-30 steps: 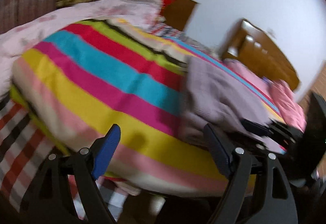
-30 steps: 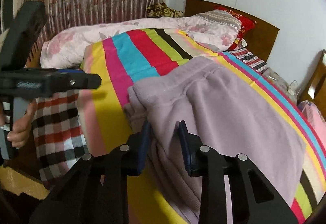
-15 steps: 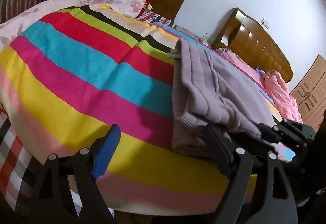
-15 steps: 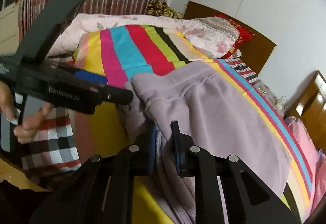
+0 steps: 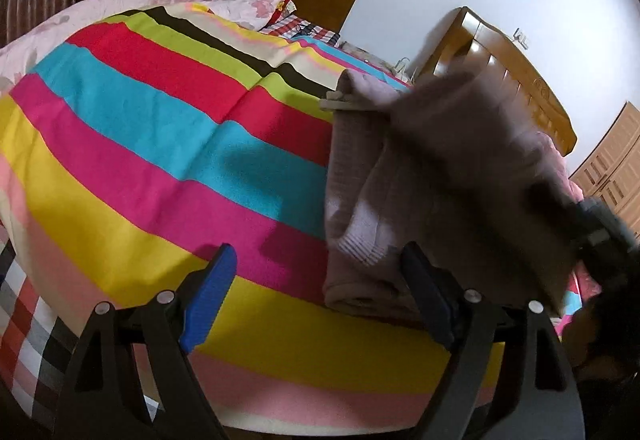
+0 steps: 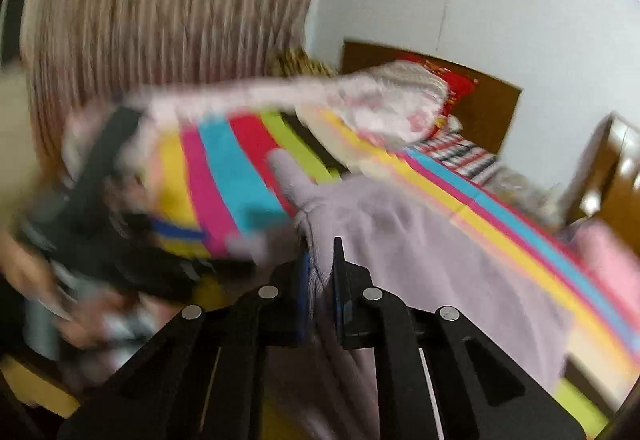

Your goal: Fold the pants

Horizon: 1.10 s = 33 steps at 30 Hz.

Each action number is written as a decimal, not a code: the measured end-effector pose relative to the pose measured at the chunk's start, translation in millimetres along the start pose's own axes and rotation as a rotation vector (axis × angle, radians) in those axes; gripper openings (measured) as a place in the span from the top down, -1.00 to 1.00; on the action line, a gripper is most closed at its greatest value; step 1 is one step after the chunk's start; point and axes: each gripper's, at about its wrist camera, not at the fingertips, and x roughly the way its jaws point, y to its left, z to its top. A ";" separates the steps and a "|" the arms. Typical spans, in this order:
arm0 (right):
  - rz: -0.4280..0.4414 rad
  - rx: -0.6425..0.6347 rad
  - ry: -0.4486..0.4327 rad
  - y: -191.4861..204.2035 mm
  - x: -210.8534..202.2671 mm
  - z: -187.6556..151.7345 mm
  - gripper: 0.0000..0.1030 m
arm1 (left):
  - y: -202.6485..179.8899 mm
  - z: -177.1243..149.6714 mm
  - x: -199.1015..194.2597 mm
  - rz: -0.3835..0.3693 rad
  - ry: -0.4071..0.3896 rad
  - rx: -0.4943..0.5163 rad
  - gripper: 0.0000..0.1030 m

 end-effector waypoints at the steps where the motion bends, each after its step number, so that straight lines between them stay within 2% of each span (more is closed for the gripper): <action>1: 0.018 -0.010 -0.028 -0.6 -7.7 2.0 0.81 | 0.9 1.0 0.5 -0.005 -0.002 -0.010 -0.64; 3: 0.054 -0.077 -0.002 9.3 -7.6 -1.3 0.80 | 2.7 2.5 1.2 -0.009 -0.006 -0.025 -0.64; 7: 0.011 -0.336 0.168 51.2 27.7 -41.6 0.80 | 3.2 3.8 2.0 -0.009 -0.010 -0.020 -0.64; 9: 0.001 -0.341 0.160 52.8 30.6 -46.7 0.79 | 2.6 1.7 -0.9 -0.002 -0.013 -0.007 -0.64; 11: 0.012 -0.274 0.132 44.4 24.2 -35.5 0.79 | 8.0 0.9 -11.5 0.004 -0.038 -0.032 -0.64; 14: 0.017 -0.216 0.072 36.6 12.1 -23.9 0.79 | 17.5 4.0 -40.1 0.098 -0.140 -0.074 -0.61; 16: 0.012 -0.277 0.116 45.3 24.1 -33.2 0.79 | 12.9 11.1 -56.8 0.119 -0.195 -0.061 -0.60; 18: -0.001 -0.330 0.171 55.9 37.9 -45.1 0.72 | -7.3 24.3 -63.2 0.064 -0.201 -0.007 -0.60; 19: -0.021 -0.352 0.152 61.3 36.4 -43.7 0.71 | -16.9 28.2 -62.1 0.039 -0.193 0.017 -0.62; 21: -0.003 -0.312 0.151 57.8 36.2 -41.1 0.69 | -40.2 36.2 -51.4 -0.048 -0.154 0.070 -0.62; 23: 0.010 -0.272 0.157 53.9 35.1 -39.9 0.67 | -58.6 41.4 -32.2 -0.134 -0.082 0.102 -0.62; 25: 0.012 -0.291 0.156 59.6 33.0 -41.9 0.54 | -70.3 43.7 -2.7 -0.163 0.012 0.139 -0.62; 27: -0.002 -0.311 0.161 66.6 33.9 -45.7 0.35 | -64.9 40.6 22.9 -0.126 0.095 0.125 -0.59; 28: -0.001 -0.308 0.161 68.3 33.9 -47.7 0.25 | -60.3 38.5 27.8 -0.119 0.094 0.119 -0.59; 29: 0.010 -0.302 0.163 70.4 33.3 -49.3 -0.13 | -52.3 36.0 33.1 -0.079 0.092 0.119 -0.60; 30: 0.049 -0.299 0.171 73.6 31.2 -50.9 -0.61 | -45.0 33.5 39.8 -0.051 0.122 0.111 -0.67; 31: 0.080 -0.299 0.177 76.7 28.8 -52.4 -0.68 | -34.4 29.7 40.7 -0.098 0.100 0.079 -0.71; 32: 0.098 -0.302 0.168 80.4 23.4 -54.4 -0.68 | -33.5 27.5 35.6 -0.115 0.097 0.075 -0.71; 33: 0.071 -0.307 0.136 83.2 13.3 -55.9 -0.61 | -37.5 26.6 28.3 -0.095 0.101 0.092 -0.71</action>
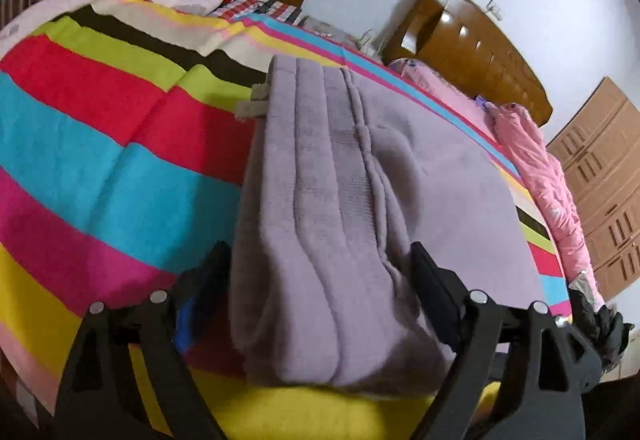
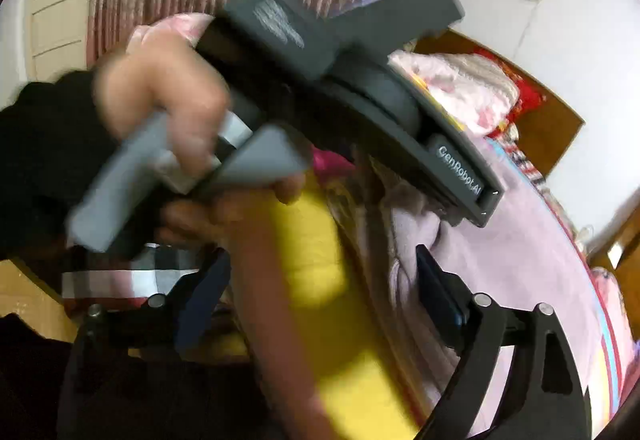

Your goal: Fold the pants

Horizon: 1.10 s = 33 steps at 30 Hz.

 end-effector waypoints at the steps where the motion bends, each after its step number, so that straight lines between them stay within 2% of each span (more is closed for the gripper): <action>1: -0.015 0.011 -0.013 -0.9 -7.9 -1.3 -0.56 | -5.7 -1.0 -5.5 0.028 0.007 0.012 -0.71; 3: -0.022 0.080 -0.045 -12.3 -29.0 -4.8 -0.53 | -13.6 -3.5 -15.6 0.055 -0.003 0.027 -0.71; 5: -0.074 0.228 -0.117 -41.3 -62.5 -12.7 -0.54 | -17.7 -6.9 -21.9 0.056 -0.018 0.034 -0.72; 7: -0.132 0.361 -0.133 -70.0 -82.2 -25.5 -0.60 | -22.0 -8.0 -29.2 0.068 -0.026 0.039 -0.73; 9: -0.150 0.436 -0.091 -88.0 -86.5 -39.5 -0.60 | -27.3 -10.8 -31.4 0.087 -0.035 0.055 -0.74; 11: -0.115 0.472 -0.018 -87.9 -79.2 -57.3 -0.60 | -27.5 -12.9 -33.1 0.094 -0.039 0.060 -0.75; 12: -0.068 0.482 0.029 -83.0 -71.3 -66.0 -0.63 | -24.8 -12.7 -32.1 0.093 -0.039 0.057 -0.75; 13: -0.019 0.482 0.116 -71.9 -54.2 -79.1 -0.64 | -21.9 -13.5 -30.1 0.093 -0.038 0.059 -0.76; 15: -0.129 0.357 0.105 -46.2 -47.7 -85.9 -0.66 | -13.0 -7.9 -8.7 0.098 -0.038 0.063 -0.76; 16: -0.153 0.333 0.115 -42.8 -45.4 -82.8 -0.74 | -11.7 -7.6 -3.7 0.099 -0.040 0.061 -0.76; 17: -0.142 0.347 0.128 -43.9 -43.0 -77.8 -0.84 | -12.4 -6.3 1.5 0.100 -0.037 0.060 -0.76; 20: -0.099 0.399 0.118 -52.0 -44.0 -76.9 -0.86 | -9.5 3.5 14.7 0.127 -0.016 0.013 -0.76; 21: -0.100 0.373 0.124 -49.4 -43.7 -77.2 -0.86 | -15.1 4.6 8.2 0.158 -0.039 0.007 -0.76; 22: -0.107 0.354 0.128 -48.6 -45.1 -76.2 -0.86 | -32.2 8.2 -8.4 0.240 -0.112 0.051 -0.73; 23: -0.118 0.337 0.129 -45.7 -44.0 -76.7 -0.87 | -42.4 12.1 -15.0 0.271 -0.154 0.089 -0.72; 24: -0.125 0.334 0.128 -44.1 -42.1 -77.4 -0.87 | -55.9 16.0 -22.4 0.276 -0.193 0.132 -0.72; 26: -0.130 0.356 0.117 -46.6 -40.9 -81.0 -0.91 | -82.6 25.9 -28.7 0.173 -0.224 0.197 -0.74; 28: -0.122 0.372 0.110 -47.5 -42.4 -84.0 -0.91 | -99.8 34.4 -13.9 0.077 -0.197 0.239 -0.74; 31: -0.097 0.371 0.107 -49.4 -44.4 -85.6 -0.91 | -97.6 37.2 21.9 0.145 -0.142 0.258 -0.74; 33: -0.077 0.384 0.098 -55.6 -51.9 -86.8 -0.90 | -80.4 33.7 46.0 0.155 -0.079 0.214 -0.73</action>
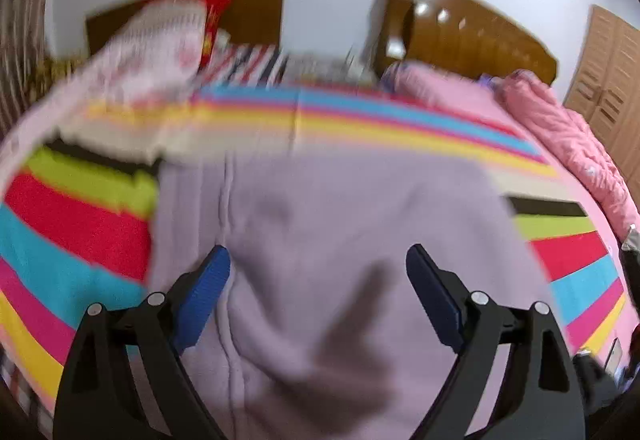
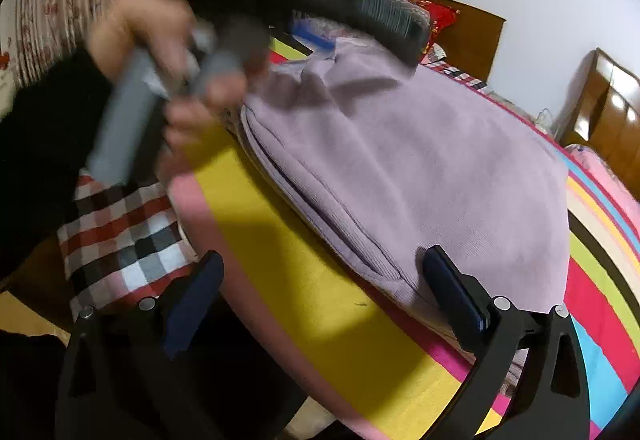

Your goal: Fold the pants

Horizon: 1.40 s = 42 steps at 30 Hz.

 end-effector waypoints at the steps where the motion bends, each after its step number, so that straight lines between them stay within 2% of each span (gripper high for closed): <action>1: 0.020 0.013 -0.005 -2.7 -2.3 0.1 -0.90 | 4.5 -6.5 3.5 -0.008 -0.019 -0.001 -0.73; 5: 0.084 0.077 -0.017 -12.8 -6.2 2.1 -0.90 | 0.3 -11.5 8.8 0.050 -0.018 0.084 -0.74; 8: 0.114 0.081 -0.010 -18.9 -17.0 14.5 -0.89 | 10.4 -15.5 8.5 0.022 -0.023 0.055 -0.74; 10: 0.118 0.086 -0.055 -27.1 -31.5 26.7 -0.89 | 15.2 -18.8 7.8 -0.001 -0.029 0.035 -0.74; 14: 0.007 0.085 -0.115 -62.6 -41.5 59.5 -0.89 | 10.3 -19.0 8.5 0.012 -0.032 0.037 -0.75; 17: -0.127 0.133 -0.065 -105.3 -13.3 85.5 -0.89 | 10.1 -21.2 6.9 0.014 -0.037 0.037 -0.75; 19: -0.167 0.174 -0.016 -127.1 10.7 92.7 -0.89 | 9.6 -23.0 4.7 0.008 -0.037 0.036 -0.75; 22: -0.187 0.224 0.128 -155.9 57.5 87.5 -0.91 | 8.6 -23.0 4.1 0.015 -0.034 0.043 -0.75; 23: -0.162 0.251 0.154 -163.1 68.2 82.2 -0.91 | 8.2 -22.9 4.1 0.019 -0.033 0.046 -0.75; 25: -0.125 0.312 0.133 -171.6 65.1 76.6 -0.91 | 8.3 -23.6 4.2 0.022 -0.033 0.052 -0.75; 32: -0.223 0.318 0.052 -172.2 40.1 85.9 -0.91 | 5.0 -25.3 4.9 0.035 -0.039 0.066 -0.77; 37: -0.282 0.307 0.133 -186.6 73.5 87.2 -0.90 | 3.4 -26.0 5.1 0.040 -0.040 0.064 -0.77; 39: -0.251 0.357 0.129 -195.1 76.4 82.8 -0.90 | 2.3 -25.6 5.1 0.042 -0.037 0.068 -0.77; 42: -0.286 0.363 0.102 -193.9 70.8 81.0 -0.90 | 2.6 -25.2 5.5 0.039 -0.035 0.067 -0.77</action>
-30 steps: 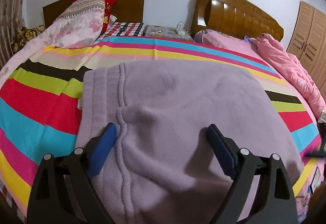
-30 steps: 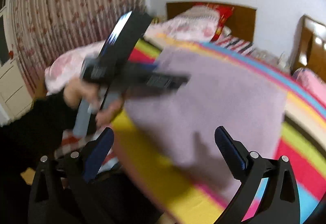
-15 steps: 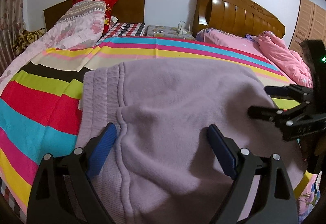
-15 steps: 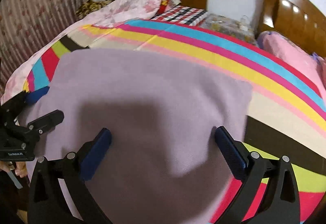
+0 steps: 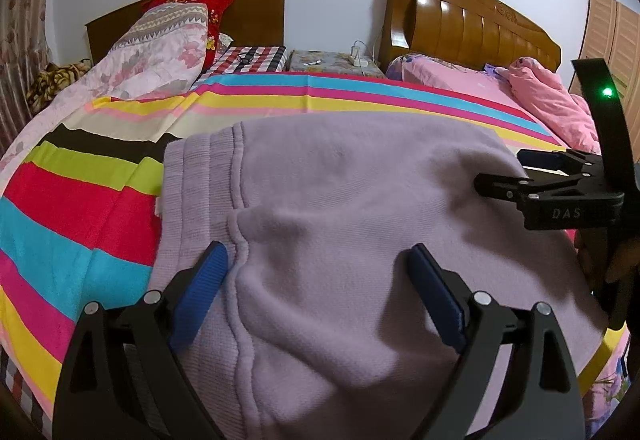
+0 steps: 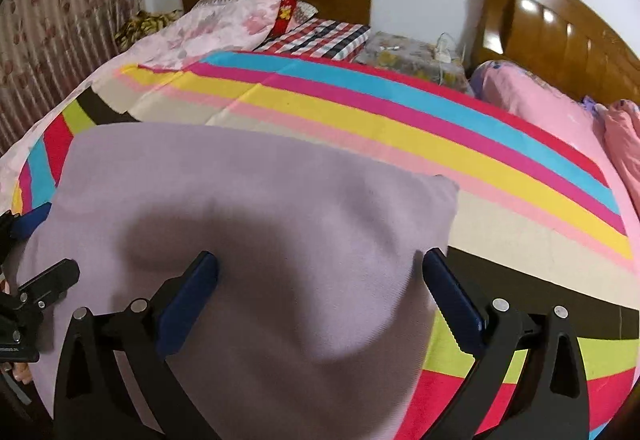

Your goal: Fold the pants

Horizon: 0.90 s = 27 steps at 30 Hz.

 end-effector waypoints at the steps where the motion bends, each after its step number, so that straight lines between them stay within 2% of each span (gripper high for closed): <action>1: -0.024 0.000 -0.020 1.0 -5.9 -1.3 -0.90 | -0.2 0.1 0.1 0.001 0.000 0.001 -0.77; 3: -0.061 0.019 -0.063 -0.6 -25.2 -6.9 -0.90 | -0.6 0.5 0.4 0.004 0.003 0.000 -0.77; 6: 0.047 0.063 -0.096 -5.4 -56.8 -21.1 -0.91 | -1.0 0.3 1.4 0.012 0.002 0.005 -0.77; 8: 0.094 0.054 -0.082 1.0 -68.9 -39.0 -0.91 | -1.6 0.2 2.2 0.019 0.001 0.005 -0.78; 9: 0.098 0.030 -0.062 6.8 -70.5 -47.0 -0.91 | -2.3 0.2 2.3 0.022 0.001 0.007 -0.79; 11: 0.020 -0.062 0.008 20.9 -61.9 -70.3 -0.90 | -4.5 1.1 4.3 0.029 0.008 0.017 -0.82; 13: 0.046 0.007 -0.007 13.1 -66.9 -82.1 -0.90 | -7.5 2.3 5.2 0.032 0.016 0.032 -0.88; 14: 0.054 0.054 0.015 7.9 -70.0 -83.8 -0.90 | -9.1 2.5 3.6 0.046 0.014 0.041 -0.88; 15: 0.042 0.090 0.004 4.0 -80.2 -85.8 -0.90 | -12.5 1.6 -2.2 0.087 0.006 0.042 -0.90; 17: 0.041 0.107 -0.080 2.4 -106.2 -92.2 -0.91 | -18.1 -2.4 -17.7 0.140 -0.007 0.005 -0.90; 18: 0.044 0.112 -0.114 2.4 -117.4 -96.2 -0.91 | -20.7 -6.4 -29.7 0.142 -0.030 -0.018 -0.92; 21: 0.045 0.135 -0.236 8.6 -160.7 -124.7 -0.91 | -35.9 -26.9 -80.8 0.191 -0.173 -0.051 -0.96; 23: 0.050 0.147 -0.281 15.8 -176.1 -139.9 -0.91 | -51.7 -42.3 -116.3 0.225 -0.267 -0.045 -0.97; 27: 0.042 0.165 -0.352 29.9 -200.3 -171.1 -0.91 | -76.2 -57.8 -166.7 0.257 -0.377 -0.021 -0.97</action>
